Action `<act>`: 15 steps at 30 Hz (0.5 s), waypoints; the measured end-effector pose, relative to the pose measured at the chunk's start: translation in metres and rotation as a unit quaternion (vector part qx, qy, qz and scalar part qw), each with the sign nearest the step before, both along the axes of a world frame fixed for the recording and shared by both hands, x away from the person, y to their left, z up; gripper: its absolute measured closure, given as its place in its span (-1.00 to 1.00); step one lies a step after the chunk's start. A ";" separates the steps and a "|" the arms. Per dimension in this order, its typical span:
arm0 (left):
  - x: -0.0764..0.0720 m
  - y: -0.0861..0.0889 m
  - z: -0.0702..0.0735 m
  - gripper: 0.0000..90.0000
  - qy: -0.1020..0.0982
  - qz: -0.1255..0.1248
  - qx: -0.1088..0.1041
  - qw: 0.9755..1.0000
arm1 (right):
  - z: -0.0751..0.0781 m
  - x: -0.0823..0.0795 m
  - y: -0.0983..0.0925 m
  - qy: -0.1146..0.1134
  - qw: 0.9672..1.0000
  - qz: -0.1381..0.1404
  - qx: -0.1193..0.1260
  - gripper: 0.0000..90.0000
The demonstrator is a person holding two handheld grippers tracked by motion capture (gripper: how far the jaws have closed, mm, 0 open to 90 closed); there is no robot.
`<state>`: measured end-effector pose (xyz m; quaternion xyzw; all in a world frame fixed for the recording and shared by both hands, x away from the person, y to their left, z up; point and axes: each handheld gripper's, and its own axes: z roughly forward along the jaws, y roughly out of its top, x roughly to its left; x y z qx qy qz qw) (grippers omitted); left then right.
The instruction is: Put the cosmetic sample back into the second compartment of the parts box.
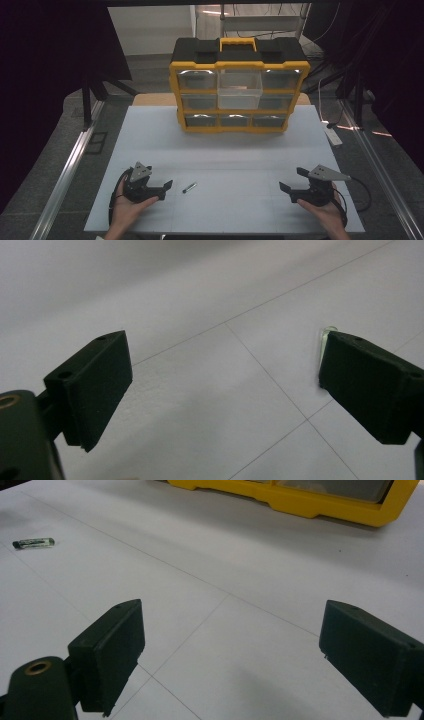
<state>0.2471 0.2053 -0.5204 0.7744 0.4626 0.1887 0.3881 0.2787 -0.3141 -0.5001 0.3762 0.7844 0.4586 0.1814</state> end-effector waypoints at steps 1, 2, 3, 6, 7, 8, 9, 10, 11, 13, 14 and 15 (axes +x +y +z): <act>0.000 0.000 0.000 -0.84 0.000 0.000 0.000 1.000 | 0.000 0.000 0.000 0.000 1.000 0.000 0.000 -0.75; 0.000 0.000 0.000 -0.84 0.000 0.000 0.001 1.000 | 0.000 0.000 0.000 0.000 1.000 0.001 0.000 -0.75; 0.000 0.000 0.000 -0.84 -0.001 0.001 0.003 1.000 | 0.000 0.001 0.001 0.000 1.000 0.002 0.000 -0.75; 0.001 0.000 0.000 -0.84 -0.003 0.003 0.008 1.000 | -0.001 0.003 0.002 0.002 1.000 0.003 -0.003 -0.75; 0.001 0.000 0.000 -0.84 -0.003 0.003 0.007 1.000 | -0.001 0.003 0.002 0.003 1.000 0.003 -0.005 -0.74; 0.001 0.000 0.000 -0.84 -0.004 0.002 0.006 1.000 | -0.001 0.003 0.002 0.003 1.000 0.004 -0.006 -0.74; 0.001 0.000 0.000 -0.84 -0.005 0.001 0.005 1.000 | -0.002 0.003 0.002 0.004 1.000 0.004 -0.007 -0.74; 0.001 0.000 0.001 -0.84 -0.005 0.000 0.005 1.000 | -0.002 0.002 0.002 0.004 1.000 0.004 -0.007 -0.74; 0.001 0.000 0.001 -0.84 -0.005 -0.001 0.004 1.000 | -0.002 0.002 0.003 0.005 1.000 0.004 -0.006 -0.74; 0.001 0.000 0.001 -0.84 -0.005 -0.003 0.006 1.000 | -0.001 0.002 0.003 0.005 1.000 0.004 -0.007 -0.74; 0.001 0.000 0.001 -0.84 -0.005 -0.004 0.004 1.000 | -0.001 0.002 0.003 0.005 1.000 0.003 -0.007 -0.74; 0.001 0.000 0.001 -0.84 -0.005 -0.004 0.002 1.000 | -0.001 0.002 0.003 0.005 1.000 0.001 -0.006 -0.74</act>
